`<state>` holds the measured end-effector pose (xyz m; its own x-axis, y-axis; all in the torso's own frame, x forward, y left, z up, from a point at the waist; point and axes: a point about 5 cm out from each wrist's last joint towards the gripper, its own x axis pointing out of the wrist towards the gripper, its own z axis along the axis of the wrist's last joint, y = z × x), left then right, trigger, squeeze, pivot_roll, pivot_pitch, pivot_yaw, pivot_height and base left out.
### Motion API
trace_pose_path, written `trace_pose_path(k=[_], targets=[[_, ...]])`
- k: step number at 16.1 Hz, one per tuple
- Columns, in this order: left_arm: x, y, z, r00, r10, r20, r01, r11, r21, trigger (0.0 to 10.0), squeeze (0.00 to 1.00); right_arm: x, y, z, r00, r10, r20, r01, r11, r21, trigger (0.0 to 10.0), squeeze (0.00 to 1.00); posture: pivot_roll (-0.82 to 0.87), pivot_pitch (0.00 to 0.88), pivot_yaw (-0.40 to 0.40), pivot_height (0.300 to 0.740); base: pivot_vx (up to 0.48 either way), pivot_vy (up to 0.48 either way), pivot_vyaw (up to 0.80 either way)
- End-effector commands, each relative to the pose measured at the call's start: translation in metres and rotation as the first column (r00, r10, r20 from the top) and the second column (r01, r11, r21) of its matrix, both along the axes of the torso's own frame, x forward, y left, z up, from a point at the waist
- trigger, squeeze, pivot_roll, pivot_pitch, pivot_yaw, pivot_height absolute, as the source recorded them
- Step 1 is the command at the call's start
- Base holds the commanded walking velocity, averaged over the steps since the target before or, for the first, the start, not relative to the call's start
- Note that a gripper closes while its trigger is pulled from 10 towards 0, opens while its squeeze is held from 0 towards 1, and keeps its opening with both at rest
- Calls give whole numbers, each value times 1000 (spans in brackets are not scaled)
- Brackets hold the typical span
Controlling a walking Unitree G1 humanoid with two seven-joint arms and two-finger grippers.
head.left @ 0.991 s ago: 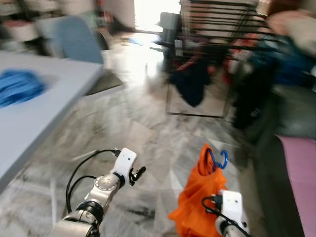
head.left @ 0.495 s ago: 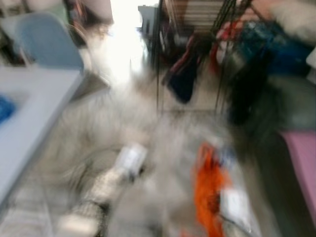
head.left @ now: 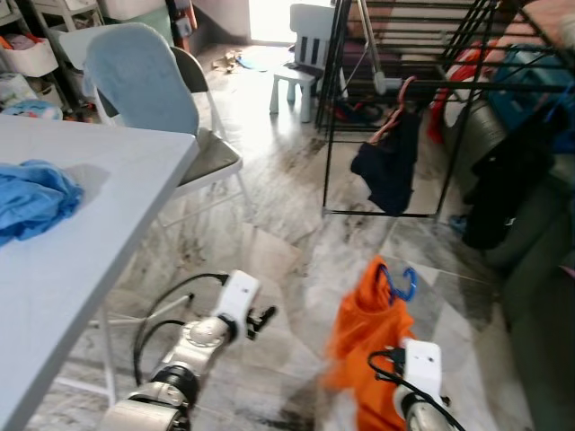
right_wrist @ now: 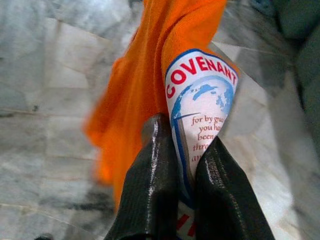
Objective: Hang hanger
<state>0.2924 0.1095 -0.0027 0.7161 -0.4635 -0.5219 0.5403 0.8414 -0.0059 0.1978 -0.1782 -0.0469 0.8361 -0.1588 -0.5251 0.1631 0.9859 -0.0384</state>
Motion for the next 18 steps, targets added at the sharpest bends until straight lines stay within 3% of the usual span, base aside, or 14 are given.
trace_pose_path(k=[1, 5, 7, 9, 18], targets=[[-1, 8, -2, 1000, 3, -9, -3, 1000, 23, 10000, 0, 3, -1, 3, 1000, -1, 21, 1, 1000, -1, 10000, 0, 31, 0, -22, 740, 0, 0, 0], [-2, 6, -2, 999, -44, 2, 44, 998, 36, 10000, 0, -8, -11, 0, 1000, 27, -1, -27, 1000, -5, 10000, 0, 37, 0, -31, 740, 0, 0, -102], [-2, 6, -2, 999, -47, 3, 47, 998, 45, 10000, 0, -22, -18, -5, 995, 95, -41, -98, 992, -77, 10000, 0, 32, 0, -31, 740, 0, 0, -778], [-4, 3, -2, 997, -76, -4, 76, 997, 28, 10000, 0, -28, -26, -7, 997, 51, -54, -55, 996, -75, 10000, 0, 28, 0, -30, 740, 0, 0, -781], [-8, -5, -5, 993, -105, -45, 104, 994, -25, 10000, 0, -24, -20, -7, 998, 40, -58, -44, 997, -61, 10000, 0, 23, 0, -28, 740, 0, 0, -680]])
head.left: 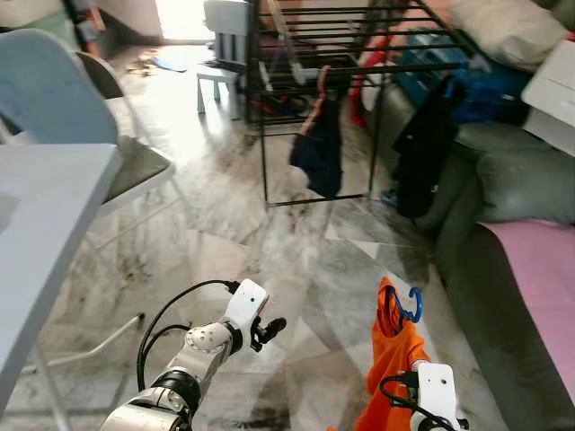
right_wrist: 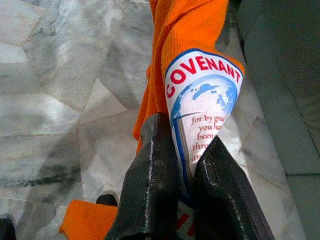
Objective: Hang hanger
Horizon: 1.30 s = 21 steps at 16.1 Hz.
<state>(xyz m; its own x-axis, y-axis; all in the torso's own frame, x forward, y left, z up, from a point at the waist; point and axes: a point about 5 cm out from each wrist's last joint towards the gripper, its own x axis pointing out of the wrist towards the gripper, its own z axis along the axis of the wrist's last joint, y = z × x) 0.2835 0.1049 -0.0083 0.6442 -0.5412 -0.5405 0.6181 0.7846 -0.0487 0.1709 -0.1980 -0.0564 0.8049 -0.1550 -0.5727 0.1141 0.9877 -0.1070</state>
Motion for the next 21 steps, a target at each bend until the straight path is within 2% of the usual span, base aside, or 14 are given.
trace_pose_path(k=[1, 10, 13, 21], targets=[[0, 0, 0, 1000, -5, -8, 5, 1000, -1, 10000, 0, 4, 0, 2, 1000, -4, 13, 4, 1000, -2, 10000, 0, 23, 0, -28, 740, 0, 0, -788], [-1, -3, -1, 1000, -18, -20, 18, 1000, 0, 10000, 0, 7, -2, 3, 1000, -2, 10, 2, 1000, -6, 10000, 0, 21, 0, -32, 740, 0, 0, -785], [-1, -4, -1, 999, -23, -23, 23, 1000, -1, 10000, 0, 8, -1, 3, 1000, -3, 11, 3, 1000, -3, 10000, 0, 19, 0, -31, 740, -242, 0, -725], [-1, -4, -1, 999, -26, -22, 27, 1000, 4, 10000, 0, 11, 1, 4, 1000, -2, 23, 2, 1000, -1, 10000, 0, 19, 0, -30, 740, -266, 0, 0]])
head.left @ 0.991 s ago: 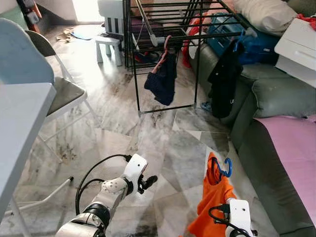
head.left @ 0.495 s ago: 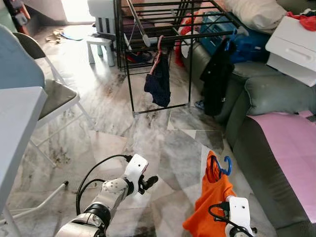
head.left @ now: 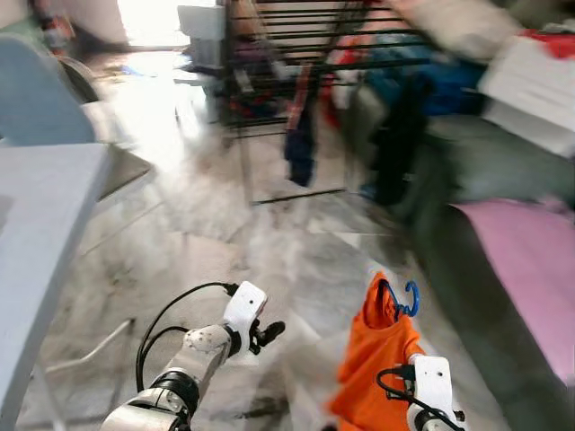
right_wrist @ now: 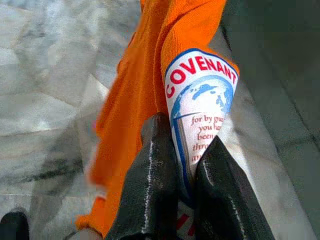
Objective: Hang hanger
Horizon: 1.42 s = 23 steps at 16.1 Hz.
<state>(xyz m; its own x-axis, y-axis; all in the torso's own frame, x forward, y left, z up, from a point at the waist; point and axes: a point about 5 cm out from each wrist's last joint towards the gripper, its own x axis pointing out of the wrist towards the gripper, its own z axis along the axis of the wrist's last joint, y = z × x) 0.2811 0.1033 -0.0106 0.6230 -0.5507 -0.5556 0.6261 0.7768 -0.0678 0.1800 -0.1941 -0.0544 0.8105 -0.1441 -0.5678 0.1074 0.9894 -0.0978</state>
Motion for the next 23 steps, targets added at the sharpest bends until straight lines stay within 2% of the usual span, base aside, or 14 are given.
trace_pose_path(k=[1, 12, 14, 23], targets=[[2, -3, 2, 1000, -14, 6, 14, 1000, 6, 10000, 0, 3, -3, 2, 1000, -9, 15, 9, 1000, -10, 10000, 0, 19, 0, -30, 740, -274, 0, 0], [6, -5, 8, 998, -40, 50, 40, 999, 2, 10000, 0, 6, 2, 1, 1000, -13, 18, 13, 1000, 2, 10000, 0, 25, 0, -14, 740, -22, 0, 0], [5, -6, 8, 997, -52, 51, 53, 999, -8, 10000, 0, 7, 6, 2, 1000, 16, 22, -16, 1000, 4, 10000, 0, 26, 0, -13, 740, 0, 0, 0], [4, -7, 6, 998, -54, 43, 55, 998, -11, 10000, 0, 8, 8, 2, 999, 36, 26, -36, 999, -2, 10000, 0, 18, 0, -13, 740, 0, -308, 0]])
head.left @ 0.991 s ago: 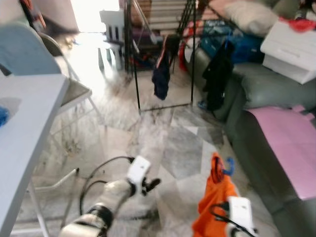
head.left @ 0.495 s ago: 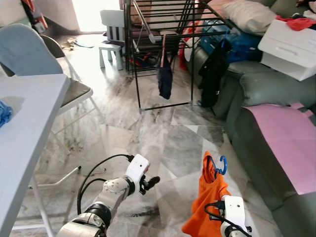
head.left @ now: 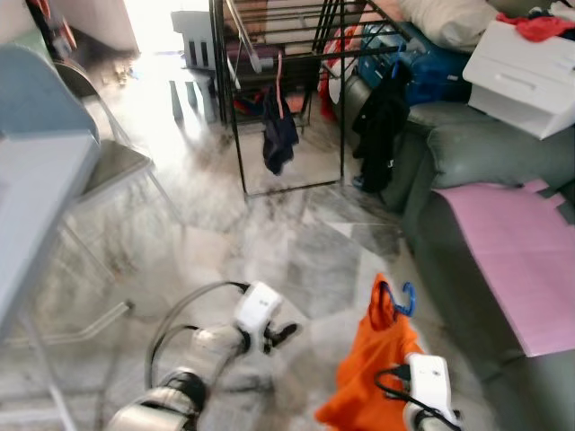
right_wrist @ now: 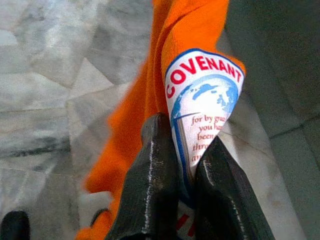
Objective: Hang hanger
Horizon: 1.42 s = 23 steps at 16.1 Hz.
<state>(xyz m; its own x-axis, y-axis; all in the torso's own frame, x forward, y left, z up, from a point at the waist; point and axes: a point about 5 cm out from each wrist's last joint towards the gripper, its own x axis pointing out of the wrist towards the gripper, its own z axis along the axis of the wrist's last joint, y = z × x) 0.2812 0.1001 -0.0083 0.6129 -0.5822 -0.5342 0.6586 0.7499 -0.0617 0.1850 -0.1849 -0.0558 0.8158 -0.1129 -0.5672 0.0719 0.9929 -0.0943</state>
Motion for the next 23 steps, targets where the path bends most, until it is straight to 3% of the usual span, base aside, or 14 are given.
trace_pose_path(k=[1, 8, 11, 13, 16, 18, 21, 23], targets=[[4, -3, 4, 1000, -3, 14, 3, 1000, -11, 10000, 0, 2, -1, 3, 1000, 0, 24, 0, 1000, -6, 10000, 0, 17, 0, -13, 740, 0, 0, 0], [5, -2, 5, 1000, 4, 17, -4, 1000, -10, 10000, 0, -5, -3, 0, 1000, 0, 10, 0, 1000, -7, 10000, 0, 9, 0, -8, 740, 0, 0, 0], [12, 0, 11, 996, 41, 81, -42, 999, 10, 10000, 0, -4, 7, 9, 986, 139, 92, -134, 989, -55, 10000, 0, 11, 0, -7, 740, 0, 0, 0], [22, -3, 22, 988, 31, 151, -37, 999, 36, 10000, 0, 4, 15, 35, 935, 274, 227, -258, 961, -97, 10000, 0, 8, 0, -6, 740, 0, 0, 0], [36, -10, 40, 972, 20, 234, -30, 999, 37, 10000, 0, 7, 30, 66, 849, 419, 322, -430, 902, -42, 10000, 0, 2, 0, -1, 740, 0, 0, 0], [48, -14, 55, 950, 63, 304, -76, 997, 31, 10000, 0, -2, 47, 90, 753, 535, 383, -591, 806, 38, 10000, 0, -3, 0, 0, 740, 0, 0, 0], [56, -17, 66, 929, 120, 349, -124, 992, -10, 10000, 0, -15, 53, 100, 710, 598, 371, -680, 719, 143, 10000, 0, -13, 0, 1, 740, 0, 0, 0], [55, -17, 65, 930, 130, 343, -135, 991, -9, 10000, 0, -20, 50, 95, 709, 622, 333, -692, 704, 159, 10000, 0, -15, 0, 0, 740, 0, 0, 0]])
